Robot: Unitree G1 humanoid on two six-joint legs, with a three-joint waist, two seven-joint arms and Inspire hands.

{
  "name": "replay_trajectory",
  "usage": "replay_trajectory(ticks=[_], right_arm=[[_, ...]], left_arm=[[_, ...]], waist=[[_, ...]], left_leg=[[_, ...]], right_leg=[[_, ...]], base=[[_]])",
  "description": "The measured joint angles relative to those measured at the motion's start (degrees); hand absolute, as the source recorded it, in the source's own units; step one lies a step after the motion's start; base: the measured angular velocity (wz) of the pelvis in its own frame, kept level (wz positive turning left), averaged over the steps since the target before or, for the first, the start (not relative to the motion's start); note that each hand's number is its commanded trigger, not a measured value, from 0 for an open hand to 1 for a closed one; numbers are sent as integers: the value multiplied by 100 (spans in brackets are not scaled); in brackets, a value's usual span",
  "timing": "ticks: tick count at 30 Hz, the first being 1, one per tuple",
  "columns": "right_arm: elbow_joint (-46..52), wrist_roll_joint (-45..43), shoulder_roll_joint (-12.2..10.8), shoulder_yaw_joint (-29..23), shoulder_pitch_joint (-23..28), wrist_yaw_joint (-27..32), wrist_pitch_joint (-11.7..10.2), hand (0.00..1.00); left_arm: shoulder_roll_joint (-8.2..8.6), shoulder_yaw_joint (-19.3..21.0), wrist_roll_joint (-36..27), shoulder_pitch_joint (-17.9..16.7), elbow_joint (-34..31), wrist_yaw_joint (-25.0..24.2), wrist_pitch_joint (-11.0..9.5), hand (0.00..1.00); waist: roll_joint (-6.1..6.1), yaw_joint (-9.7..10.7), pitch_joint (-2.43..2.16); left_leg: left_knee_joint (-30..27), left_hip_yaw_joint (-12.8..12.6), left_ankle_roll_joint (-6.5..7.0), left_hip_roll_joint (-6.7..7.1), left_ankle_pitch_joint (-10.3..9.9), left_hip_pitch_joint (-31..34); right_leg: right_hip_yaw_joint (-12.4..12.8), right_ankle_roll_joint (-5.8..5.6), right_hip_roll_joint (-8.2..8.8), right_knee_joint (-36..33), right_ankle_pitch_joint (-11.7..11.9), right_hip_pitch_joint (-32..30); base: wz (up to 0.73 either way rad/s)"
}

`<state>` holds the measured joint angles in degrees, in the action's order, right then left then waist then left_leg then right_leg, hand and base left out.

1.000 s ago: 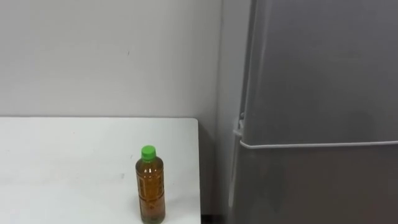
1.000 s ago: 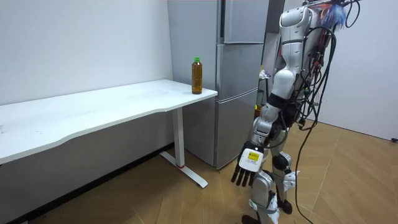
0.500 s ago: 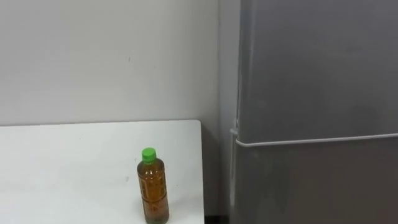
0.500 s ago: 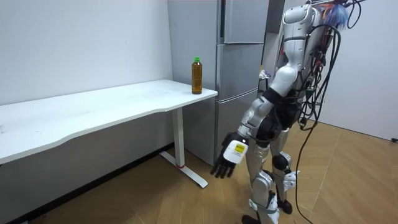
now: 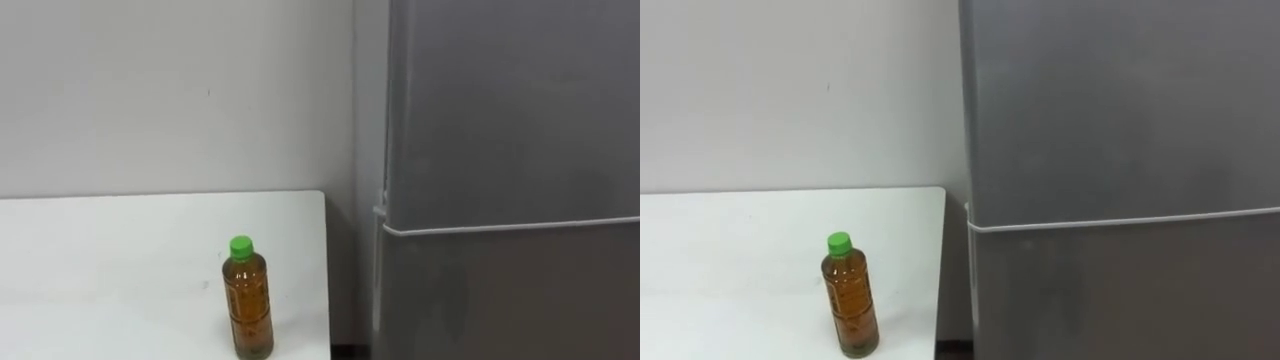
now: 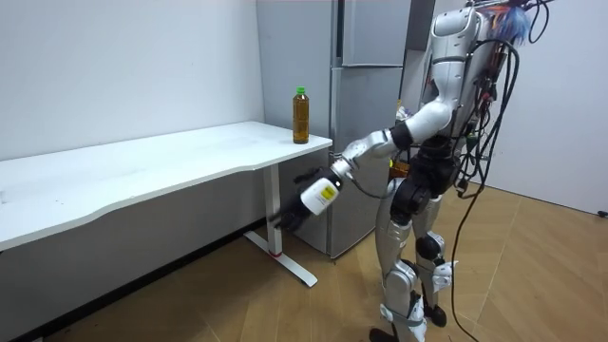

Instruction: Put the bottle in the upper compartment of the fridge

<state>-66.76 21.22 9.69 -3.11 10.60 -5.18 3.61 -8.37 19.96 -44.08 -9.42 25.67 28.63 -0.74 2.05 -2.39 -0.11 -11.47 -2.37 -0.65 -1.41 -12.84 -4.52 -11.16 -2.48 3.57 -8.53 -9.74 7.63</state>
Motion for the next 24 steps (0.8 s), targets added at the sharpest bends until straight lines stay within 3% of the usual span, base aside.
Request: replay_trajectory(ticks=[6, 15, 24], right_arm=[[122, -328, -41, -158, 80, -14, -54, 0], [256, -319, -126, -491, 247, -30, -48, 0], [192, -279, -125, -460, 186, 59, -49, 0]], left_arm=[[-179, 248, 156, 55, -1322, 354, -47, 0], [-221, 733, 749, 158, -3227, 614, -56, 0], [-228, 700, 814, 579, -4244, 606, -56, 0]], waist=[[32, 51, -3], [95, 50, -4], [133, 80, 17]], left_leg=[[7, 44, -1, 2, 1, 23], [13, 14, 0, 0, 1, -1], [15, 9, 0, 1, 1, -63]], right_leg=[[-35, 0, -1, 0, 0, 0], [-10, 0, 0, -7, 0, -5], [-6, 0, -1, -3, 0, 62]], base=[[3], [-2], [0]])
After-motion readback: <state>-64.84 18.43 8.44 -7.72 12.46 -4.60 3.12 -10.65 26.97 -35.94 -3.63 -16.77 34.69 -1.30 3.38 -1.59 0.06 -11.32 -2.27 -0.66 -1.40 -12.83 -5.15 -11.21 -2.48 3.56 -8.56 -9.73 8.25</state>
